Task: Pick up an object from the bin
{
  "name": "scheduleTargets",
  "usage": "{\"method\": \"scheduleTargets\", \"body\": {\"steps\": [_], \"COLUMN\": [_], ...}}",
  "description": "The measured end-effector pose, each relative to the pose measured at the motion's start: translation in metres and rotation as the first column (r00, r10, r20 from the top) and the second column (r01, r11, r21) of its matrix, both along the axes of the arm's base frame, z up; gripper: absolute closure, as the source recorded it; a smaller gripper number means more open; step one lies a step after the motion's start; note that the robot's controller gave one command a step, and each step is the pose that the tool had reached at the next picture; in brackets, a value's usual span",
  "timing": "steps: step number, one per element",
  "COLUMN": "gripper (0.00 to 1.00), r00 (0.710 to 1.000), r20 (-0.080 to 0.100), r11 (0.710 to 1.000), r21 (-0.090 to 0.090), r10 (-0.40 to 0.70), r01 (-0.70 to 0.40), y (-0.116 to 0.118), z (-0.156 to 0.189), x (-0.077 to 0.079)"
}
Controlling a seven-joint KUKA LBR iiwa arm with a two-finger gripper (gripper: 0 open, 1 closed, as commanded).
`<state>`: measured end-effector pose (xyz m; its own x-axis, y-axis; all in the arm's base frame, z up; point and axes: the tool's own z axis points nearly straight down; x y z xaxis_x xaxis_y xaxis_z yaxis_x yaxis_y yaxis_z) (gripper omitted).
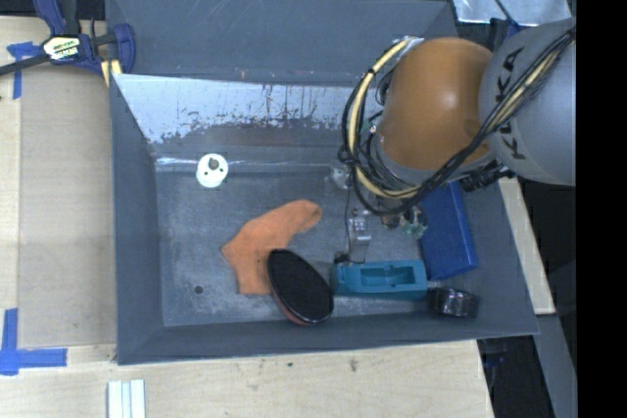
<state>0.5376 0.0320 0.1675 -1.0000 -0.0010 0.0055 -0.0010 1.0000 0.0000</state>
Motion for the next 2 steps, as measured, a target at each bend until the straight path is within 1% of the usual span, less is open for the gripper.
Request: {"method": "scheduleTargets", "body": {"steps": [1, 2], "gripper": [0.0, 0.0], "r00": [1.0, 0.995], "r20": [0.009, 0.012], "r11": [1.0, 0.995], "r21": [0.0, -0.001], "r10": [-0.001, 0.104], "r01": [0.001, -0.104], "y": [0.0, 0.034], "z": [0.004, -0.041], "x": [0.002, 0.018]}}
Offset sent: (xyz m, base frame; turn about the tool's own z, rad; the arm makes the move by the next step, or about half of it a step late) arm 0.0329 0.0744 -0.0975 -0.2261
